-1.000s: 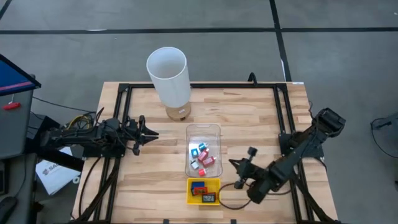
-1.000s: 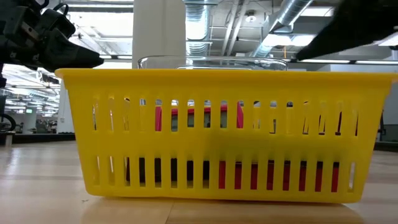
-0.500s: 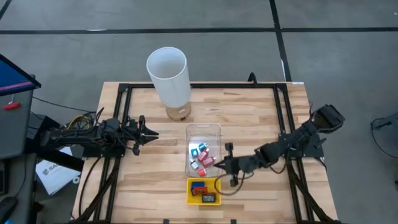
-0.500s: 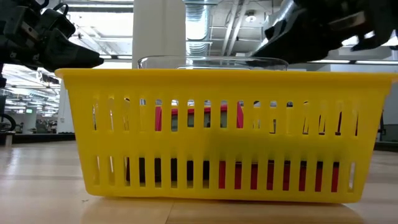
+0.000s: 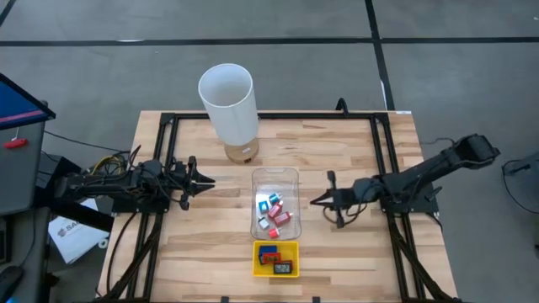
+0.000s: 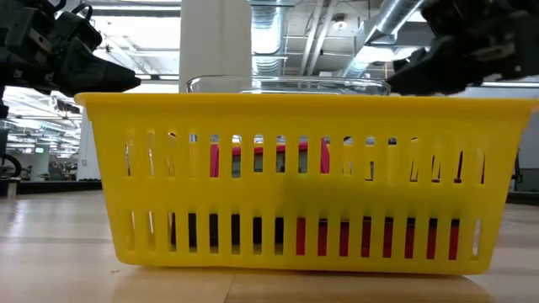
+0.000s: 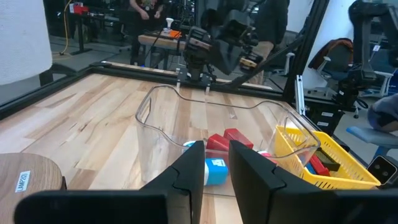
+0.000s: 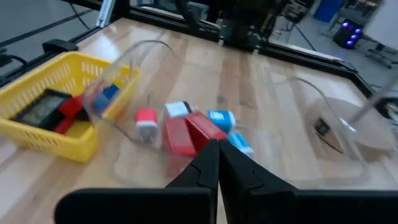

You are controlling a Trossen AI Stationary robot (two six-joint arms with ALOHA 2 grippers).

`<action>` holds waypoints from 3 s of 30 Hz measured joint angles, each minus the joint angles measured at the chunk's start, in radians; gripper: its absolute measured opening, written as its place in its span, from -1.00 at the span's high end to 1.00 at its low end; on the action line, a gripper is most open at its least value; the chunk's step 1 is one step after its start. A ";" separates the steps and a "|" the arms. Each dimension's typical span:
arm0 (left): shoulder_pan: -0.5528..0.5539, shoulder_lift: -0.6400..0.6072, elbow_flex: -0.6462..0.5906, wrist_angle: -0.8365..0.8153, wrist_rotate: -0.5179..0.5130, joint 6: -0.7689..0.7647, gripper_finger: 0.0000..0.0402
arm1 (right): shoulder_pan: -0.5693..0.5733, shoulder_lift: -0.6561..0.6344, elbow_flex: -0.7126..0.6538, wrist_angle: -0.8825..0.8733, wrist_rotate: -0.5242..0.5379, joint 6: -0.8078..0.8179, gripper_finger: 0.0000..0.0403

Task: Pick & Place Office items
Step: Return to Home Position

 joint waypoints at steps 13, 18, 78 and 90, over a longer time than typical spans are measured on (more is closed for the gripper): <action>0.000 0.000 0.000 0.000 0.000 0.000 0.64 | -0.059 -0.356 -0.230 0.011 0.007 -0.007 1.00; 0.000 0.000 0.000 0.000 0.000 0.000 0.65 | -0.060 -0.484 -0.287 -0.023 0.007 0.023 1.00; 0.000 0.000 0.000 -0.001 0.000 0.000 0.65 | -0.281 -0.985 -0.308 -0.446 -0.180 0.343 1.00; 0.000 0.000 0.000 -0.001 0.000 0.000 0.65 | -0.281 -0.985 -0.308 -0.446 -0.180 0.343 1.00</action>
